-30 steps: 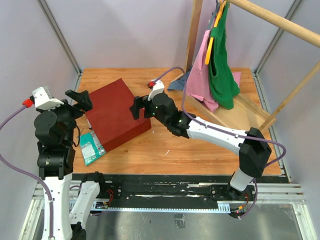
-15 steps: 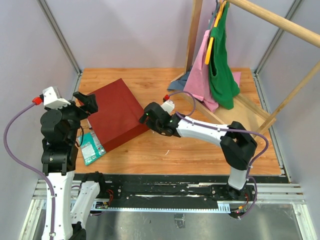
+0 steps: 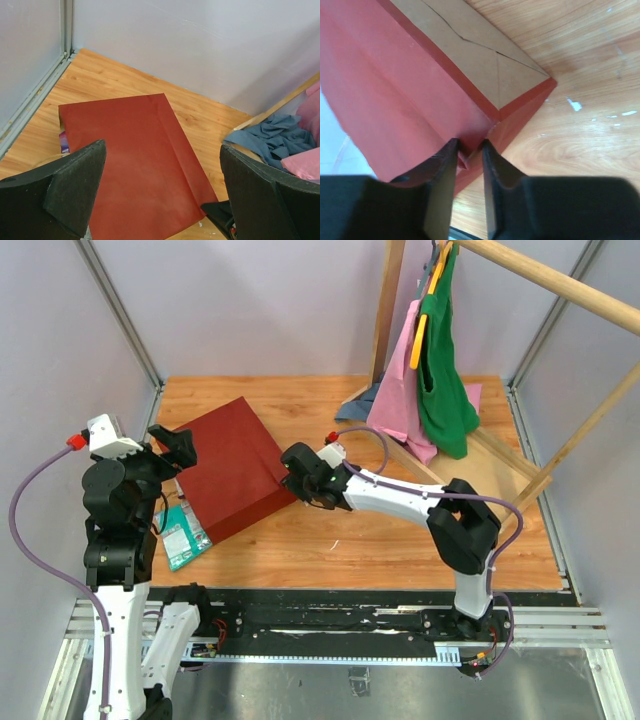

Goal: Take the snacks out of the paper bag
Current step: Adjust the paper bag at the center of the board.

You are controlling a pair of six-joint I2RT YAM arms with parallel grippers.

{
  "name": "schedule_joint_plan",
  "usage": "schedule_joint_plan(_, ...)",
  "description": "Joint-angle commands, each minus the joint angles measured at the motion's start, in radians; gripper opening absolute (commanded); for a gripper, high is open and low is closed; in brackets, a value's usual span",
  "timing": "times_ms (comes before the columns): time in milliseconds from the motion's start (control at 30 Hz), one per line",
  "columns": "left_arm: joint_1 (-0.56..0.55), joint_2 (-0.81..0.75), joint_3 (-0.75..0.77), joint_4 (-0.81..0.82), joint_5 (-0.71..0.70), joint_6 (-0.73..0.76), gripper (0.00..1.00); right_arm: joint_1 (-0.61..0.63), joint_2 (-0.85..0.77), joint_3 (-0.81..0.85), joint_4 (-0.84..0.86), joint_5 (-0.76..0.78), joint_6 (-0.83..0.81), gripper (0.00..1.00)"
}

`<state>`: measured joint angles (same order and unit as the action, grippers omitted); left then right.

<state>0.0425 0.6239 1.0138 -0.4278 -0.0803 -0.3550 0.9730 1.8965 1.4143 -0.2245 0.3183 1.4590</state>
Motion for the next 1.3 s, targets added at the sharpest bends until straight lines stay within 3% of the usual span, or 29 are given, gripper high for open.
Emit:
schedule_joint_plan(0,-0.004,-0.005,-0.001,0.026,0.007,0.021,1.00,-0.027,0.037,0.020,-0.014,0.026,0.032,0.17)
schedule_joint_plan(100,-0.004,0.000,0.001,0.026,0.006,0.022,1.00,-0.040,0.043,0.016,0.010,0.015,0.025,0.06)
schedule_joint_plan(233,-0.004,0.008,0.002,0.028,0.006,0.022,1.00,-0.066,0.055,0.031,0.036,0.011,-0.015,0.01)
schedule_joint_plan(400,-0.003,0.020,0.005,0.029,0.009,0.022,1.00,-0.140,0.109,0.087,0.090,-0.039,-0.113,0.01)
schedule_joint_plan(700,-0.003,0.069,-0.026,0.062,0.032,0.006,1.00,-0.267,0.303,0.351,0.138,-0.164,-0.380,0.01)
schedule_joint_plan(833,-0.003,0.098,-0.052,0.078,0.040,0.000,1.00,-0.333,0.436,0.535,0.206,-0.317,-0.529,0.03)
schedule_joint_plan(933,-0.003,0.116,-0.067,0.085,0.057,-0.006,1.00,-0.389,0.582,0.787,0.199,-0.423,-0.608,0.02)
schedule_joint_plan(1033,-0.003,0.129,-0.076,0.089,0.073,-0.010,1.00,-0.436,0.744,1.042,0.165,-0.480,-0.639,0.01)
schedule_joint_plan(1100,-0.003,0.132,-0.078,0.086,0.072,-0.008,1.00,-0.467,0.817,1.111,0.234,-0.529,-0.618,0.01)
schedule_joint_plan(1133,-0.003,0.134,-0.079,0.085,0.071,-0.008,1.00,-0.483,0.828,1.102,0.302,-0.556,-0.599,0.05)
schedule_joint_plan(1167,-0.003,0.134,-0.081,0.083,0.071,-0.009,1.00,-0.495,0.828,1.083,0.355,-0.585,-0.576,0.16)
schedule_joint_plan(1267,-0.003,0.134,-0.089,0.075,0.074,-0.009,1.00,-0.526,0.801,1.032,0.445,-0.674,-0.542,0.71)
